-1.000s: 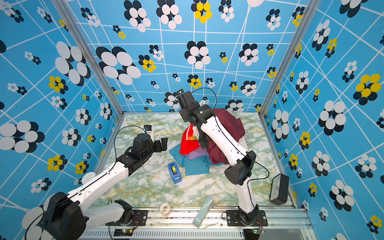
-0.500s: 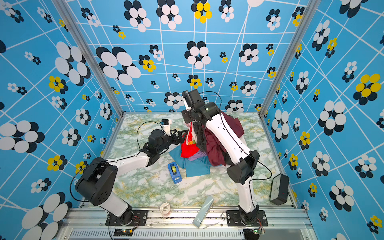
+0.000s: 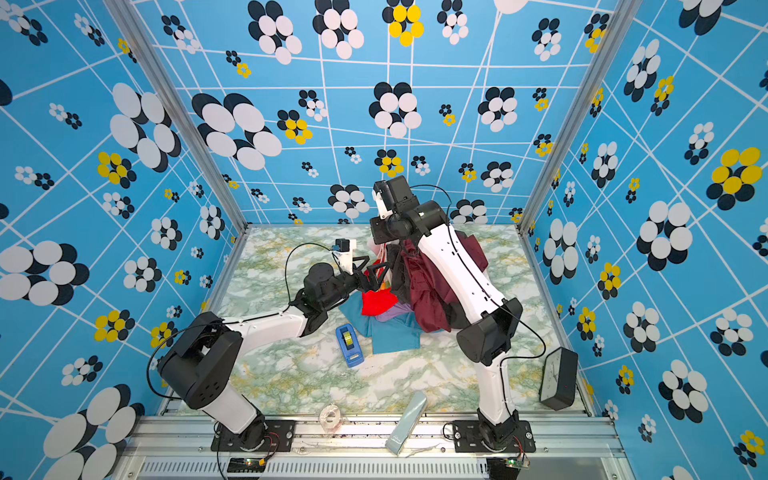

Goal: Pick out a specific cloth from the pile

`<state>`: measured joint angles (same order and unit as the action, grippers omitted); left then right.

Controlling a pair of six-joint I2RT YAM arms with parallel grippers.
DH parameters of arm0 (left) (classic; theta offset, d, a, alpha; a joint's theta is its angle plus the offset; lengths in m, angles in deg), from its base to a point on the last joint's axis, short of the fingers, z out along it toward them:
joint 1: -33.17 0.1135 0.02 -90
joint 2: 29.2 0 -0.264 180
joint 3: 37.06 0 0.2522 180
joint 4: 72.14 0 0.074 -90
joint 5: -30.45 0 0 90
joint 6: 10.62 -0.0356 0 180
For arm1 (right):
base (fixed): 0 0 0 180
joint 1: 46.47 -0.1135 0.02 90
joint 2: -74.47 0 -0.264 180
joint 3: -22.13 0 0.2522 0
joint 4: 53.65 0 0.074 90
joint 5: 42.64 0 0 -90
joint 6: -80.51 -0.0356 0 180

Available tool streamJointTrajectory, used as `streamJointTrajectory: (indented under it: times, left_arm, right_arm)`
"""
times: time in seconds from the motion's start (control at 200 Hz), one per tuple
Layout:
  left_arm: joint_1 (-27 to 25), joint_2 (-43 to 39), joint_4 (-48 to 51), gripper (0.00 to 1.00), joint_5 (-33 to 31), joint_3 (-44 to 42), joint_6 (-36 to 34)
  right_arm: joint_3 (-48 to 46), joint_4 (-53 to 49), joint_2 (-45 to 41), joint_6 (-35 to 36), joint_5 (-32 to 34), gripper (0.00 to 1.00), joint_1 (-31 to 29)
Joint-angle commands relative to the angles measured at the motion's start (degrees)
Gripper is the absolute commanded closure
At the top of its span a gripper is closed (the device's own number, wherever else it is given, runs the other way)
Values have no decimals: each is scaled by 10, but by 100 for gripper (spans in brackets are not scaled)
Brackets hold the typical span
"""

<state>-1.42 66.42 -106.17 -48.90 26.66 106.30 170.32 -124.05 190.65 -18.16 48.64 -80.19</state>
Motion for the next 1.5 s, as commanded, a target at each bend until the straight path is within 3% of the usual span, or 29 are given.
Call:
streamJointTrajectory:
  times: [0.0, 0.135, 0.235, 0.3, 0.49, 0.705, 0.88, 1.005, 1.115, 1.244, 1.494]
  left_arm:
    - [-1, 22, -21, 1, -35, 19, -21]
    - [-1, 55, -55, 3, -48, 39, -25]
    - [-1, 70, -82, 31, -47, 46, -23]
    - [-1, 70, -95, 41, -52, 42, -24]
    - [0, 60, -96, 45, -50, 33, -33]
    - [0, 59, -117, 100, -54, 24, -24]
    - [-2, 55, -122, 100, -53, 28, -24]
    - [-2, 49, -124, 100, -57, 35, -30]
    - [-1, 39, -119, 100, -56, 43, -39]
    - [-2, 28, -101, 100, -47, 59, -49]
    - [-1, 20, -104, 100, -47, 62, -46]
  right_arm:
    - [-7, 9, -42, -8, -25, 100, 0]
    - [-22, 15, -51, -11, -36, 100, 0]
    - [-37, 23, -60, -12, -33, 100, 0]
    - [-44, 24, -65, -11, -31, 100, 1]
    - [-56, 28, -72, -12, -30, 100, 6]
    - [-61, 31, -70, -17, -36, 100, 11]
    - [-83, 38, -77, -14, -38, 45, 14]
    - [-130, 59, -102, -18, -30, 27, 18]
    - [-215, 114, -146, -35, -26, 21, 23]
    - [-332, 207, -186, -67, -57, 30, 27]
    - [-397, 244, -156, -87, -88, 32, 30]
